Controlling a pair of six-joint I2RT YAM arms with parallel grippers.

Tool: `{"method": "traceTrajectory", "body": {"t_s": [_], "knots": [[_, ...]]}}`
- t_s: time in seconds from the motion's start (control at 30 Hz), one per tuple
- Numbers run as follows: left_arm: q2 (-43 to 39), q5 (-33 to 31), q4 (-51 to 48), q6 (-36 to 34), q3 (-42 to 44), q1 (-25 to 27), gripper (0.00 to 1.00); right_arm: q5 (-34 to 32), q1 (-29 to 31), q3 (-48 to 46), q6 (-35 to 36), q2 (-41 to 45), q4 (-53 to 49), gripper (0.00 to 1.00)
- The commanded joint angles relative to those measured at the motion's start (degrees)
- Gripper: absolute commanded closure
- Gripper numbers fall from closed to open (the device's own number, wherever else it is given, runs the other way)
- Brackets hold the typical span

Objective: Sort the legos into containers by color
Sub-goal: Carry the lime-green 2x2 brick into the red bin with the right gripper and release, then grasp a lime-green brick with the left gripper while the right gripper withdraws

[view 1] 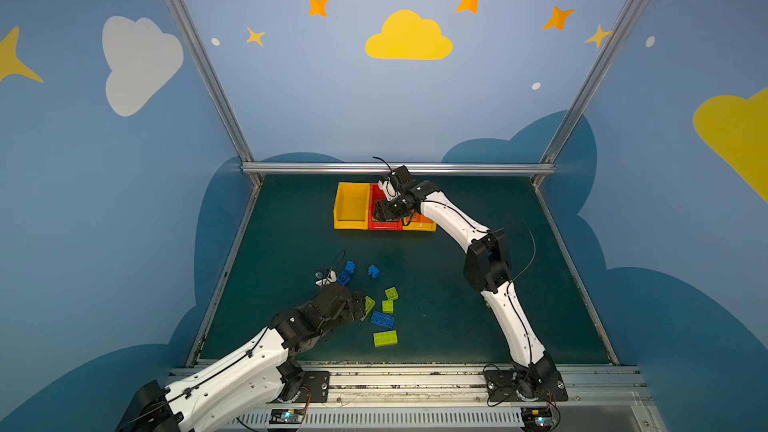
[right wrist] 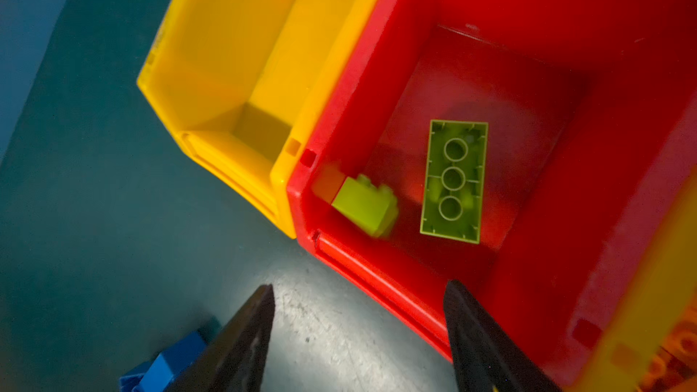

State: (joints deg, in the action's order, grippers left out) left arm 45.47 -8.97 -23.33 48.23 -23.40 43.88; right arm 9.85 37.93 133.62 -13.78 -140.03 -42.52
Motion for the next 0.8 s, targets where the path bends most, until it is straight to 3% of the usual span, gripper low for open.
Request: {"method": "traceTrajectory", "body": {"t_s": [0.0, 0.23, 0.43, 0.6, 0.77], "knots": [[-0.6, 1.1, -2.1, -0.9, -1.3, -0.1, 0.00, 2.0, 0.3, -5.8, -0.9, 10.2, 2.0, 0.30], [0.1, 4.0, -5.6, -1.9, -1.5, 0.1, 0.00, 1.7, 1.1, -30.8, -3.3, 28.7, 6.0, 0.19], [5.2, 3.0, -7.6, -4.2, -3.5, 0.7, 0.00, -0.9, 3.0, -51.9, -6.3, 43.2, 6.9, 0.16], [13.6, 2.7, -8.8, -6.8, -6.9, 0.8, 0.00, -3.6, 4.8, -63.6, -8.3, 53.1, 6.9, 0.16], [20.4, 4.1, -8.1, -7.9, -9.2, 1.0, 0.01, -6.1, 4.8, -69.4, -9.2, 60.7, 6.2, 0.16]]}}
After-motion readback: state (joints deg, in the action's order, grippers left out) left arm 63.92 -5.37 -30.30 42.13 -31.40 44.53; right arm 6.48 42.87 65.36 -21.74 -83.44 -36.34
